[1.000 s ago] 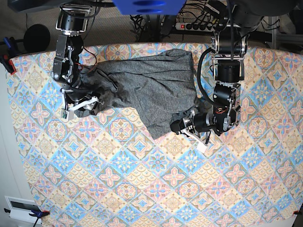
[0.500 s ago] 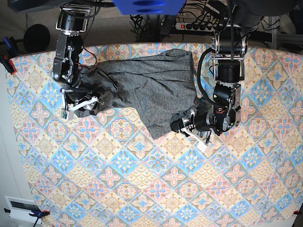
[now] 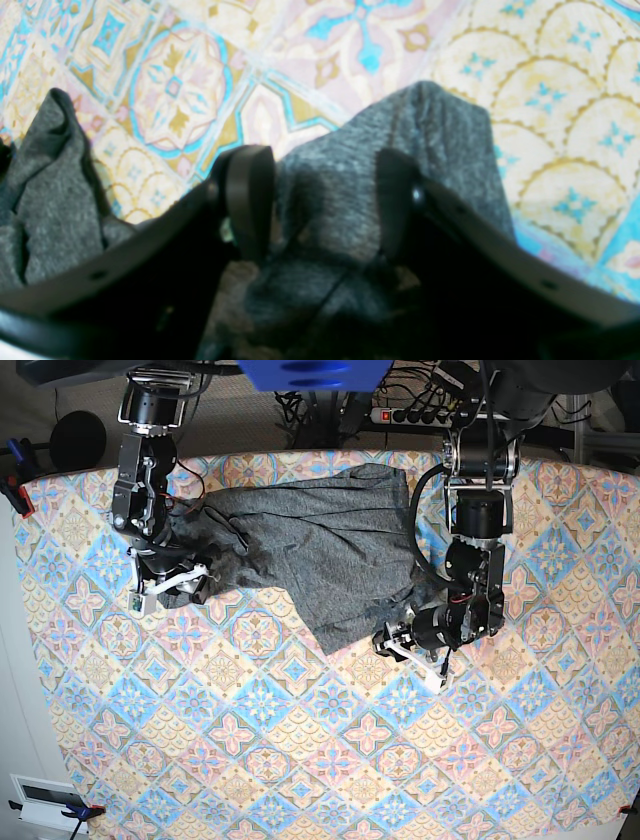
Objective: Layout the t-shirt on the table in an organized manner, then fold the t-shirt properly
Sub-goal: 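Grasp the grey shirt edge with the left gripper and pull it toward the right gripper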
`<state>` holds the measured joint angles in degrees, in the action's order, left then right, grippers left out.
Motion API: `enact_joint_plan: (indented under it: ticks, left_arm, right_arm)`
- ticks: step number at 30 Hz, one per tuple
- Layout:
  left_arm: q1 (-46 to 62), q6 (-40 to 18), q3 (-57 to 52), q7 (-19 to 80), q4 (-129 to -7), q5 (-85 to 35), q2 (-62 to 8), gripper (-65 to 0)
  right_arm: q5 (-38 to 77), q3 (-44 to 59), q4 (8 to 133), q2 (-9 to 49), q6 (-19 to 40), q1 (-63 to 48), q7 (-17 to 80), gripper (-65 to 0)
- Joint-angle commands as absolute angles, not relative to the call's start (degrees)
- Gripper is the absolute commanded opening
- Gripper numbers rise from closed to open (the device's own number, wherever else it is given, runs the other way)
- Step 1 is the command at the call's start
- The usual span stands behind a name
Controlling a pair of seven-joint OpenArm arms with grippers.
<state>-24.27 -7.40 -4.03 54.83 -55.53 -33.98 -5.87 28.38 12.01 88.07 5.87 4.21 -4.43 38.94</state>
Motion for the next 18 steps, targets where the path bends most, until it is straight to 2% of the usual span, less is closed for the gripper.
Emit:
enact_joint_plan:
  ticks: [1,10,18]
  left_arm:
    - [-26.07,-6.46,-4.09,54.02,-55.43,-31.16,-6.46,-43.6]
    - [-27.21,-6.46,-4.18,51.21,-55.08,-20.62,-6.11,-43.6]
    - [-26.77,-6.46,-4.0,51.21,-52.79,-20.26,-4.09,-43.6]
  right_arm:
    - [28.79,12.18,89.27,6.29,4.53,-3.65,37.67,-33.4]
    - [28.79,12.18,89.27,6.29,4.53,-3.65,37.67,-33.4]
    - [28.79,12.18,89.19,6.29,4.53,-3.65,37.67,-33.4]
